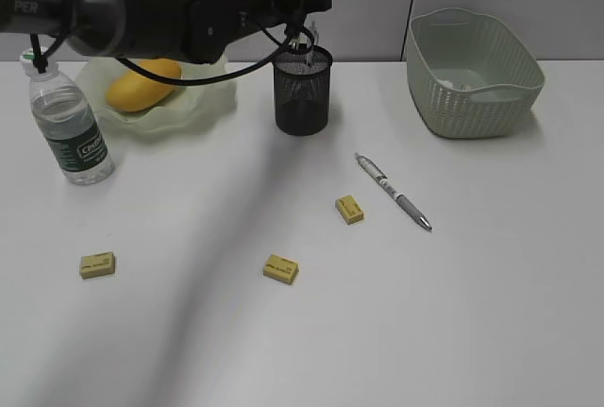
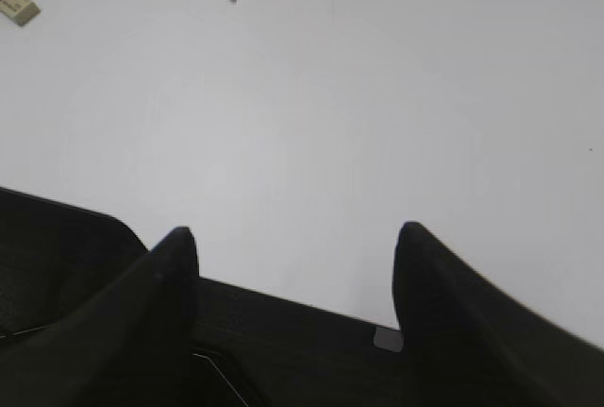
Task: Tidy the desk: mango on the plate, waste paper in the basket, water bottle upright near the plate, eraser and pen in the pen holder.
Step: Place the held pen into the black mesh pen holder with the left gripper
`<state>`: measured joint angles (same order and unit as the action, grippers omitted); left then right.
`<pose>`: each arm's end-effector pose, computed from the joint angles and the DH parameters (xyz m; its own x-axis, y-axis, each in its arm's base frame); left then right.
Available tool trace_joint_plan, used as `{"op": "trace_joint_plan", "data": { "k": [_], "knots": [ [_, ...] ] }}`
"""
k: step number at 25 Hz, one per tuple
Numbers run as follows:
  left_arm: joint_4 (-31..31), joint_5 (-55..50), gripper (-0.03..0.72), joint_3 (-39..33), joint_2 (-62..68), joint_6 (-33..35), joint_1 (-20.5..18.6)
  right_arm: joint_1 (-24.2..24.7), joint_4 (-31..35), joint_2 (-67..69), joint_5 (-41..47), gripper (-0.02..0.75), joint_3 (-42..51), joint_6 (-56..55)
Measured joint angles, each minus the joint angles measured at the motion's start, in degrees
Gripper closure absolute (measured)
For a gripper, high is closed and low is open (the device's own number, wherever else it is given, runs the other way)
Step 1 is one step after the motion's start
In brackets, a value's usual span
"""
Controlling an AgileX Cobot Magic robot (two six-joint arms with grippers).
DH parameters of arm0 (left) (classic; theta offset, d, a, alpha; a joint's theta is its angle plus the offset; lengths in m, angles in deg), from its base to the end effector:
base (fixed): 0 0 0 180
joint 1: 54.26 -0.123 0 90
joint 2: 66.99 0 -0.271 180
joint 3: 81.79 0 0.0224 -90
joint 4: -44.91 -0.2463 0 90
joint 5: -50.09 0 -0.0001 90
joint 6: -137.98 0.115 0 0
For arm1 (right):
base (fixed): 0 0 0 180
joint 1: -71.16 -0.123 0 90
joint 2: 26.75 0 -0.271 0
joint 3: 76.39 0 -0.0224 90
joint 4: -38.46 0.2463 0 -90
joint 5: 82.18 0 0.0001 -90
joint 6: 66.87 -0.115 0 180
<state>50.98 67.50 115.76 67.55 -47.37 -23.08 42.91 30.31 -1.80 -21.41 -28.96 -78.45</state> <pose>0.4579 -0.2729 0.2049 -0.2359 -0.0831 -0.9682 0.4538 0.8716 -0.1853 0.0647 0.0186 0.2555 -0.6458 -0.1984 -0.7372 -0.3074 0.9515 0.0131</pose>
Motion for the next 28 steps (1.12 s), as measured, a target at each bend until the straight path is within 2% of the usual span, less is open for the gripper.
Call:
{"op": "trace_joint_plan", "data": {
  "k": [14, 18, 22, 28],
  "knots": [
    [-0.4, 5.4, 0.59, 0.0, 5.4, 0.0, 0.0, 0.0, 0.0, 0.0, 0.0, 0.226, 0.0, -0.1],
    [-0.4, 5.8, 0.571, 0.0, 6.0, 0.0, 0.0, 0.0, -0.1, 0.0, 0.0, 0.226, 0.0, 0.0],
    [-0.4, 5.5, 0.482, 0.0, 6.0, 0.0, 0.0, 0.0, -0.1, 0.0, 0.0, 0.226, 0.0, -0.1],
    [-0.4, 3.3, 0.257, 0.0, 6.0, 0.0, 0.1, 0.0, -0.1, 0.0, 0.0, 0.226, 0.0, -0.1]
  ]
}}
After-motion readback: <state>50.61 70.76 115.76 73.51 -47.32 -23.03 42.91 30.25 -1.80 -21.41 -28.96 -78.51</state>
